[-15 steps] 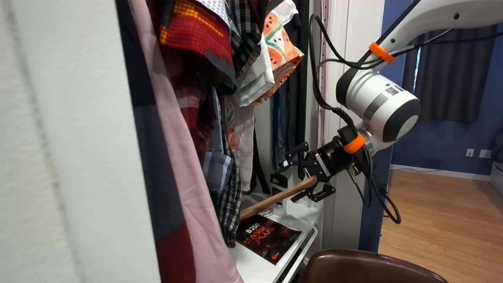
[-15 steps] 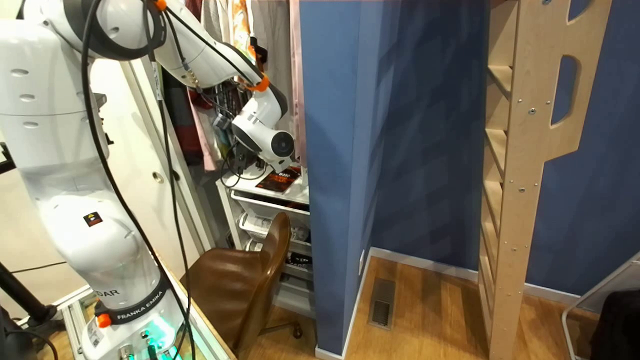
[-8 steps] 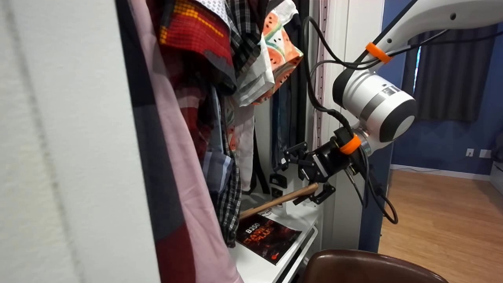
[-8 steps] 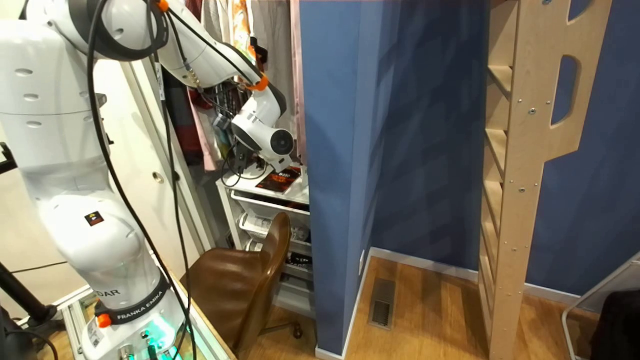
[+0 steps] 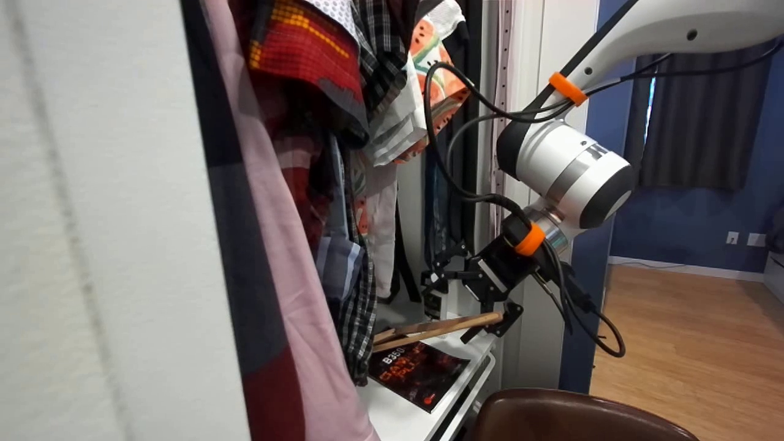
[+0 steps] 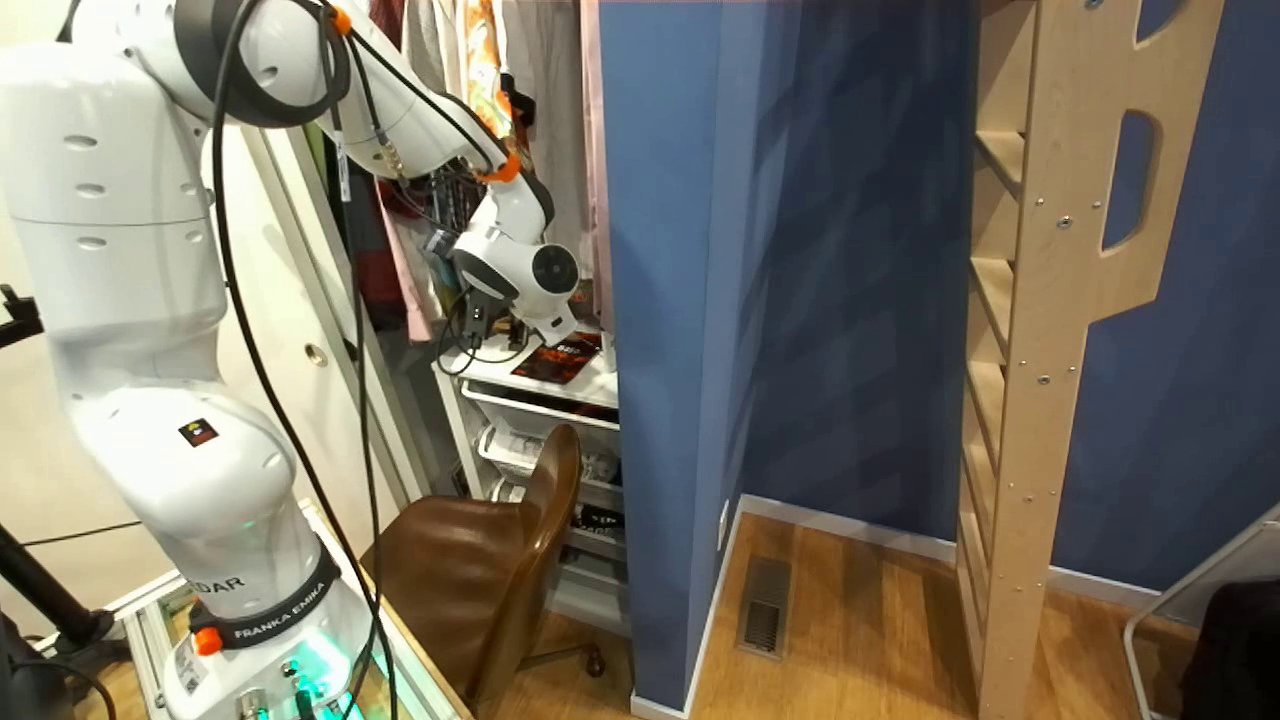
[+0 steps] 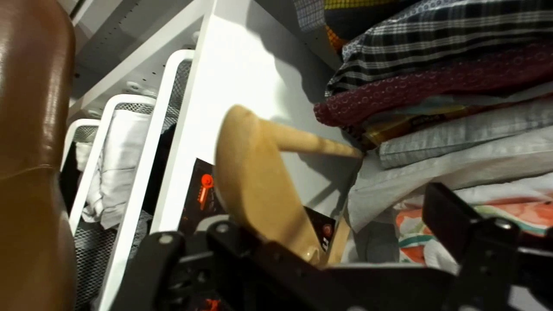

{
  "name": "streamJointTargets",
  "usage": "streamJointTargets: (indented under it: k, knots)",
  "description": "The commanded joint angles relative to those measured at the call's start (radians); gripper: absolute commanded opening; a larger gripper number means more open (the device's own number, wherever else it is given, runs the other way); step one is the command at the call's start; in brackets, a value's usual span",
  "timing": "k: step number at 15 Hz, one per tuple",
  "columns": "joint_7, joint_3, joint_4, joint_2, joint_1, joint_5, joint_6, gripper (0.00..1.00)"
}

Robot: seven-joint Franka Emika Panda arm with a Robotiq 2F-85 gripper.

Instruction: Put the wooden clothes hanger on the shelf

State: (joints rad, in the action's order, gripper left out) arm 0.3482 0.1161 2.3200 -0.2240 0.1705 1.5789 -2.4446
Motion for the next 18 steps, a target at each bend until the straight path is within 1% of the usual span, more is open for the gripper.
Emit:
streamJointTargets:
  k: [1,3,4,7,9,11,14,16,18]
  knots:
    - [-0.113,0.002,-0.028,-0.025,0.018,-0.103,-0.034,1.00]
    - [-0.167,0.001,-0.028,-0.032,0.020,-0.168,-0.030,1.00]
    - [-0.176,0.001,-0.033,-0.038,0.013,-0.200,0.006,1.00]
    - [-0.205,0.002,-0.062,-0.073,0.012,-0.262,0.006,1.00]
    - [-0.219,0.008,-0.086,-0.097,0.016,-0.268,-0.012,1.00]
    - [-0.217,0.012,-0.112,-0.122,0.018,-0.248,-0.027,1.00]
    - [-0.245,0.006,-0.126,-0.136,0.019,-0.291,-0.014,1.00]
    - [-0.294,-0.007,-0.108,-0.120,0.021,-0.366,-0.010,1.00]
    - [-0.347,-0.020,-0.088,-0.101,0.023,-0.480,-0.008,1.00]
